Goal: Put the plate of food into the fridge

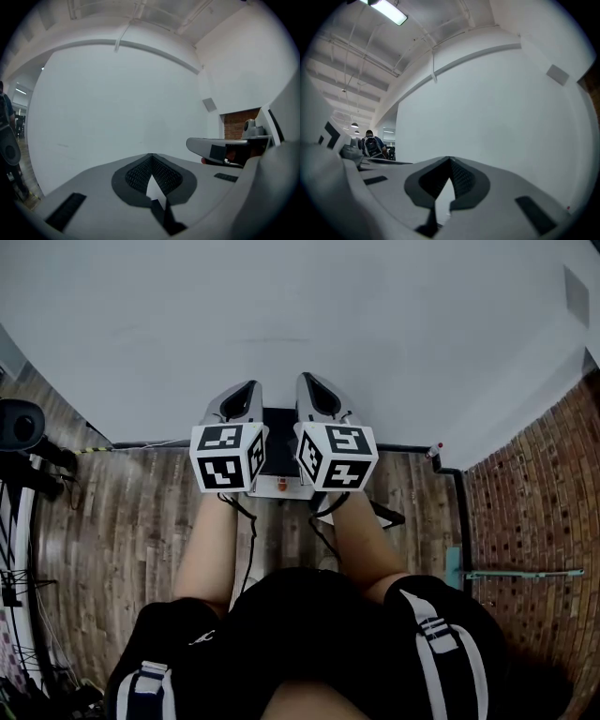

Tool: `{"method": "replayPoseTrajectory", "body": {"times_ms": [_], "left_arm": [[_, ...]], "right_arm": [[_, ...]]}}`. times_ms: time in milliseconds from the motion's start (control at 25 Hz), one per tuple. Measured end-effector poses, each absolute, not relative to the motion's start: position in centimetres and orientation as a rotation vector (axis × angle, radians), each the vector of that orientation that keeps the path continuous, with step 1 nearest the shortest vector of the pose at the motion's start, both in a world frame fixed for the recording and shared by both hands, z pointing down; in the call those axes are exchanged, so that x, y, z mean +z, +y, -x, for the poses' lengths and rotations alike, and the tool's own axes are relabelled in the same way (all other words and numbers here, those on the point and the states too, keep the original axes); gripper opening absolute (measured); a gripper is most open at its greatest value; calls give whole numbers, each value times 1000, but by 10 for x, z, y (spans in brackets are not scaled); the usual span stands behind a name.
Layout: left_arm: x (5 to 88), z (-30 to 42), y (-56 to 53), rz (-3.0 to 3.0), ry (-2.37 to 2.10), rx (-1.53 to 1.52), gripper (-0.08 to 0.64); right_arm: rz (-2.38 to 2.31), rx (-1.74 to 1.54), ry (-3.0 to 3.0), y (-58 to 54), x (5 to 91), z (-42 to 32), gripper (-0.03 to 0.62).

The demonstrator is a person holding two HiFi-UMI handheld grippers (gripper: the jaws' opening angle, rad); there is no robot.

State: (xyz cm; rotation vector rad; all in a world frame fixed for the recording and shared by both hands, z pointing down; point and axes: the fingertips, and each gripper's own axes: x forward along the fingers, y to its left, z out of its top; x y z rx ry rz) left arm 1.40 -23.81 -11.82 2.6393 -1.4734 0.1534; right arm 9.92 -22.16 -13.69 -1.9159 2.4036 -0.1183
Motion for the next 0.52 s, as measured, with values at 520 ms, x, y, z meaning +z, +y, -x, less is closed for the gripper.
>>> {"method": "replayPoseTrajectory", "body": {"times_ms": [520], "left_arm": [[-124,-26,-234,-2664,-1432,132,-6]], "right_arm": [[1943,-128,2428,-225,-128,-110,12]]}}
